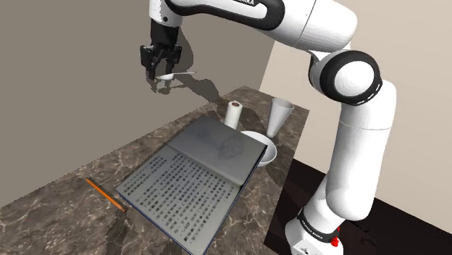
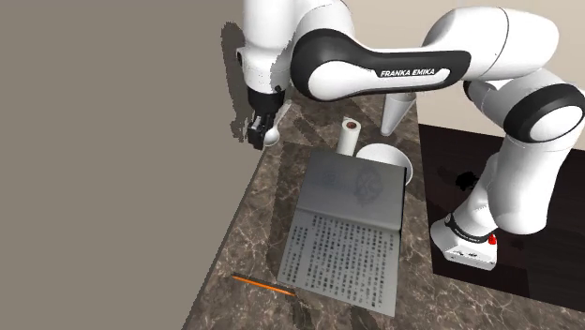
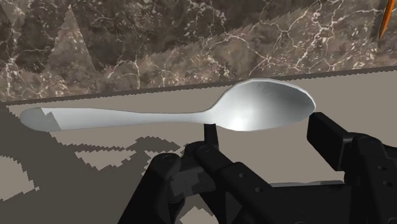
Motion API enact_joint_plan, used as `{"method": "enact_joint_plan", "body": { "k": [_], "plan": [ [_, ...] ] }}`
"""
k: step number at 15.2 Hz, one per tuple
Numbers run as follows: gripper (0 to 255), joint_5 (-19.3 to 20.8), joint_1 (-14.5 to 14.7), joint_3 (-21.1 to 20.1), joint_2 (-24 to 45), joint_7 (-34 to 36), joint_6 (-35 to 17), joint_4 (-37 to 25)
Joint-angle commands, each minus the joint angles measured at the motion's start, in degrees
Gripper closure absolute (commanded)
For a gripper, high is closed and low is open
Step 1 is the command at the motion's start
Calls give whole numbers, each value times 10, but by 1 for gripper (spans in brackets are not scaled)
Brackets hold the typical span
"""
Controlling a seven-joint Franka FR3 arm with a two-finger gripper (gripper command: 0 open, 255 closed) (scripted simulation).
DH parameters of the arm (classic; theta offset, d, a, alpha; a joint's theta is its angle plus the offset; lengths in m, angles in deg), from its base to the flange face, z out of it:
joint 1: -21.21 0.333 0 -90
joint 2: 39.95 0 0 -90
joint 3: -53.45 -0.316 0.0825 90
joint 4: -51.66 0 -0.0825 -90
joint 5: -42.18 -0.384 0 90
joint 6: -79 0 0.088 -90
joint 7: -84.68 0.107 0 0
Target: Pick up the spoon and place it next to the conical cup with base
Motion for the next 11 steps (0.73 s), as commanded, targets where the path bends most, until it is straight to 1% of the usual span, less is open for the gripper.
{"method": "enact_joint_plan", "body": {
  "k": [1,6,11],
  "plan": [
    [255,-19,-29,5,-35,-26,-18,48],
    [255,-56,-85,26,-99,-96,-47,131],
    [255,-85,-130,55,-144,-168,-63,186]
  ]
}}
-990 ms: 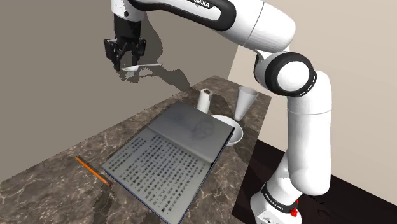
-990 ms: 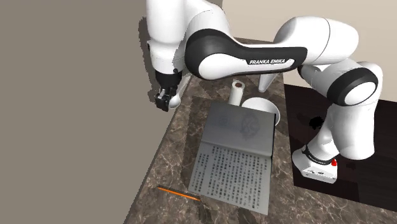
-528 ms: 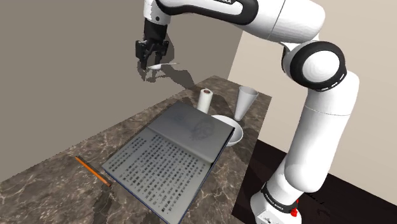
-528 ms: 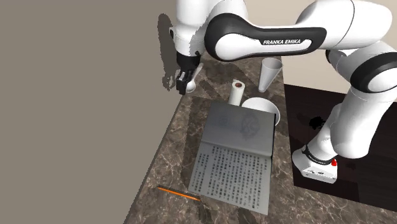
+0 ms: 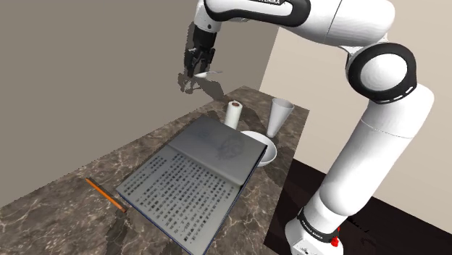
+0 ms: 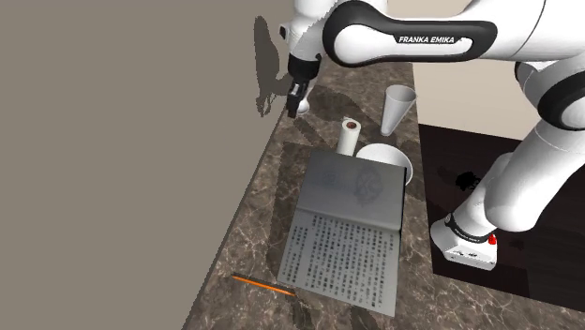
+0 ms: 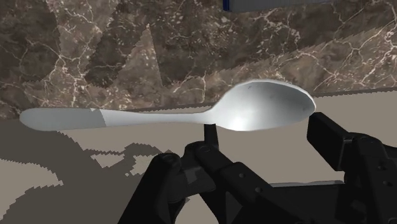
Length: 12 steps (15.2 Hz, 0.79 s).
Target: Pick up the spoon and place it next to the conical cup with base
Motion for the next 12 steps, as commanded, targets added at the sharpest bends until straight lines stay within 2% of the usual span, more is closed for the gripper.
{"method": "enact_joint_plan", "body": {
  "k": [1,12],
  "plan": [
    [255,-11,-18,13,-16,-32,-5,19],
    [255,-46,-97,86,-50,-187,-14,59]
  ]
}}
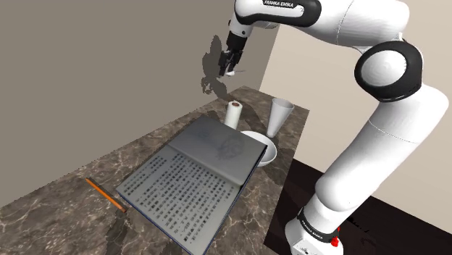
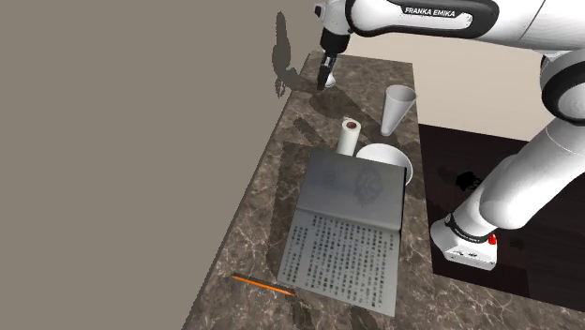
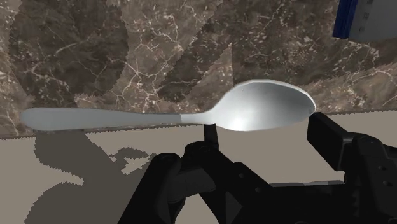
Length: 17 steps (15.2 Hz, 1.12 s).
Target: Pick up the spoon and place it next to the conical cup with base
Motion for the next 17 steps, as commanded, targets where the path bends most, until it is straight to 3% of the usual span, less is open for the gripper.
{"method": "enact_joint_plan", "body": {
  "k": [1,9,17],
  "plan": [
    [255,-5,-14,14,-1,-29,3,-1],
    [255,-20,-67,65,25,-135,13,-34],
    [255,-38,-123,109,89,-235,40,-120]
  ]
}}
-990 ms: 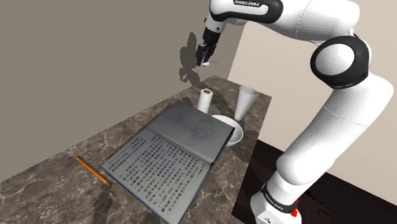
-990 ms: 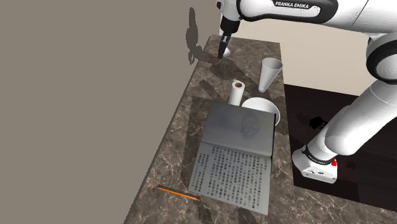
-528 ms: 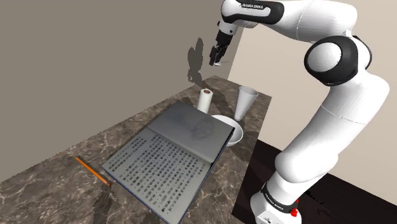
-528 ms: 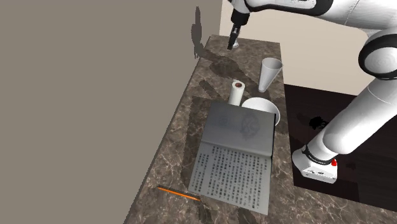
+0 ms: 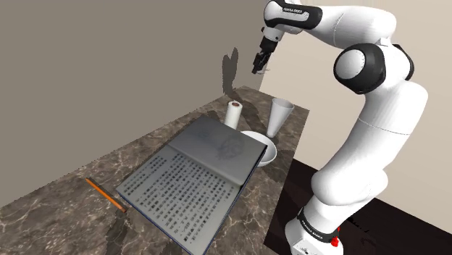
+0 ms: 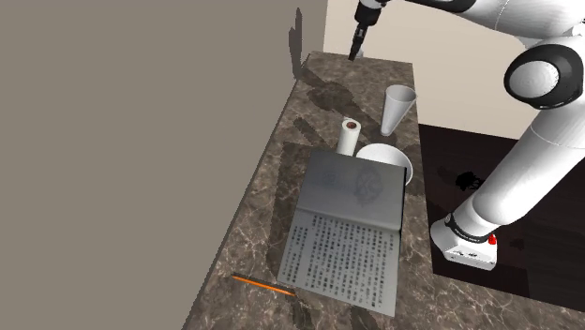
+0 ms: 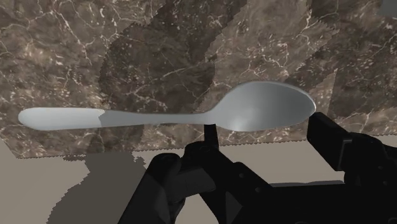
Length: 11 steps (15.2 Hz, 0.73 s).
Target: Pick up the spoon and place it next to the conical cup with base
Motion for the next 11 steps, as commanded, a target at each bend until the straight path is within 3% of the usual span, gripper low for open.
{"method": "enact_joint_plan", "body": {
  "k": [1,11],
  "plan": [
    [255,-5,-14,9,21,-23,12,-31],
    [255,-6,-13,9,6,-29,-71,67]
  ]
}}
